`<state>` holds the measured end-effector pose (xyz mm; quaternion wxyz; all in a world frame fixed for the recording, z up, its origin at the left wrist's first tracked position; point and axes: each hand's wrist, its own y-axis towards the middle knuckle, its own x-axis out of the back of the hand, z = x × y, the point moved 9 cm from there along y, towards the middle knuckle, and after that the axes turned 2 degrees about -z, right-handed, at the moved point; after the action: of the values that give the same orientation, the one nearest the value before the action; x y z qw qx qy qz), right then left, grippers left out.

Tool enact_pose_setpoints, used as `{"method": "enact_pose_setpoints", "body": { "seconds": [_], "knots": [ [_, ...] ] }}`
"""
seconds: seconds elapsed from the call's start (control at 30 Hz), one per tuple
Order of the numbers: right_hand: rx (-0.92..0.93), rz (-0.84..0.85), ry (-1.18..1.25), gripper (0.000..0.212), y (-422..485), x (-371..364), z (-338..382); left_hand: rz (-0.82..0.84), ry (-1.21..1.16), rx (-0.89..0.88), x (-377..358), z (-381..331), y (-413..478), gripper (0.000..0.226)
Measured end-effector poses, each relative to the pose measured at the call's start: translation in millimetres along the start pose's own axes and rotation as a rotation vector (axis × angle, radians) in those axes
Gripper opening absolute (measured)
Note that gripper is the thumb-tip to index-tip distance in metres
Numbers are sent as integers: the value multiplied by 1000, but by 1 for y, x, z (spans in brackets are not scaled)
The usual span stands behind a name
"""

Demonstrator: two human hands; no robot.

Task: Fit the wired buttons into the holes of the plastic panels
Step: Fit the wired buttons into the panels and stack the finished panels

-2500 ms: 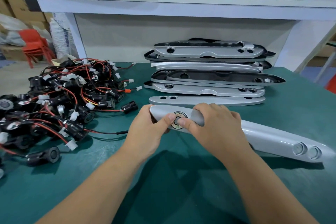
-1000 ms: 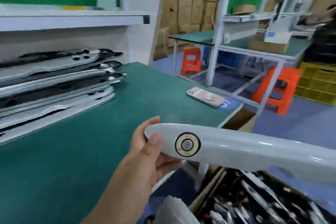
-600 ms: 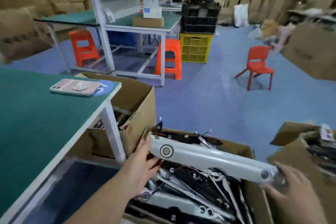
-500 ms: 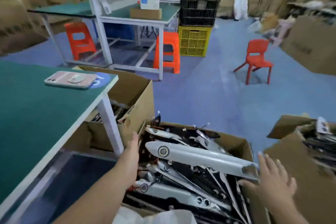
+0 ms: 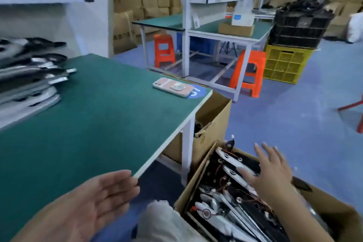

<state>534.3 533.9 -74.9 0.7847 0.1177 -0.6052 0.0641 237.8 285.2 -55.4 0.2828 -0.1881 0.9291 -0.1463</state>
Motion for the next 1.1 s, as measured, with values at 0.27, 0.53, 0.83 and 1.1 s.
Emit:
{"method": "enact_pose_setpoints", "body": {
  "seconds": [0.27, 0.53, 0.83, 1.1],
  "knots": [
    [980, -322, 621, 56, -55, 113, 360, -956, 610, -791, 152, -164, -210, 21],
    [1297, 27, 355, 46, -164, -6, 569, -1761, 944, -239, 287, -115, -317, 34],
    [1251, -79, 329, 30, -151, -51, 656, -1580, 1194, -80, 303, -113, -266, 46],
    [1217, 60, 62, 61, -141, -76, 670, -1551, 1233, -140, 296, -117, -261, 37]
  ]
}}
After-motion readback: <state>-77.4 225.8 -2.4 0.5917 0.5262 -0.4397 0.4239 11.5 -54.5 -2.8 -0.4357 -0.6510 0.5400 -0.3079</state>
